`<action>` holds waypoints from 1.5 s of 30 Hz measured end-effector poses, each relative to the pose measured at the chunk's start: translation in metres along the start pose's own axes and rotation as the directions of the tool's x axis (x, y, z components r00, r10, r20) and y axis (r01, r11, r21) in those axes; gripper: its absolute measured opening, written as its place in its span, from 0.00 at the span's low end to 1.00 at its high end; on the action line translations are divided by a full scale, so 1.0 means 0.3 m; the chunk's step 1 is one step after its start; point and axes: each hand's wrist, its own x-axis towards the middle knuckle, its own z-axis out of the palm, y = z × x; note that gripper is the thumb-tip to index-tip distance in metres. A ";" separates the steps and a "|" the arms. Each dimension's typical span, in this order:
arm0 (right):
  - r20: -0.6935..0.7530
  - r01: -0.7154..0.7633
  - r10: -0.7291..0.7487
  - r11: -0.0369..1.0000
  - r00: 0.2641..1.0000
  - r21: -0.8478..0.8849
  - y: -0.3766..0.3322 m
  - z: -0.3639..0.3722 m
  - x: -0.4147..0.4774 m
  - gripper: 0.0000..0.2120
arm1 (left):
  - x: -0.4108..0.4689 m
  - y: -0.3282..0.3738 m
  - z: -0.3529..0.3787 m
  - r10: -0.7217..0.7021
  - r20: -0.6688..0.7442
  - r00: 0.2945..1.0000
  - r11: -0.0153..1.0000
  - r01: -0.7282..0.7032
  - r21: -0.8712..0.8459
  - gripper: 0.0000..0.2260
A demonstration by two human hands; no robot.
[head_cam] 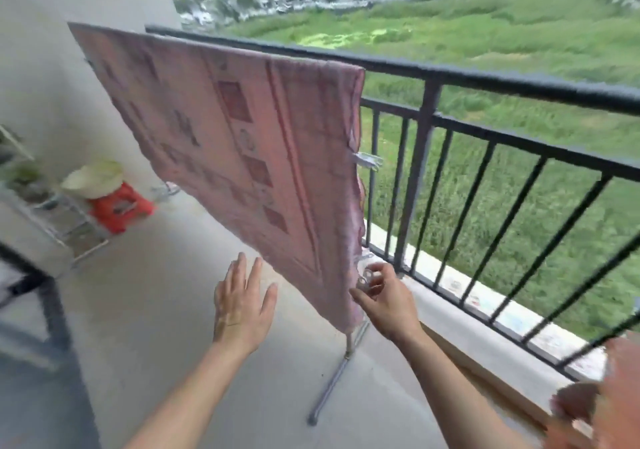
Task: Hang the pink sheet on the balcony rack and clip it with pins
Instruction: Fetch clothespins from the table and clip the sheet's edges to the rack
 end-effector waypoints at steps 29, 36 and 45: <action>0.349 0.239 -0.359 0.909 0.866 0.341 -1.142 1.601 1.147 0.12 | 1.091 -1.320 -0.423 -0.471 -0.326 0.820 0.864 0.503 0.017 0.29; 0.210 0.355 -0.502 0.798 0.839 0.487 -1.616 1.848 1.584 0.16 | 1.645 -1.594 -0.699 -0.315 -0.520 0.794 0.893 0.434 0.122 0.29; 0.169 0.437 -0.608 0.711 0.775 0.551 -2.110 2.501 2.019 0.16 | 2.272 -2.219 -0.859 -0.262 -0.665 0.699 0.902 0.422 0.088 0.29</action>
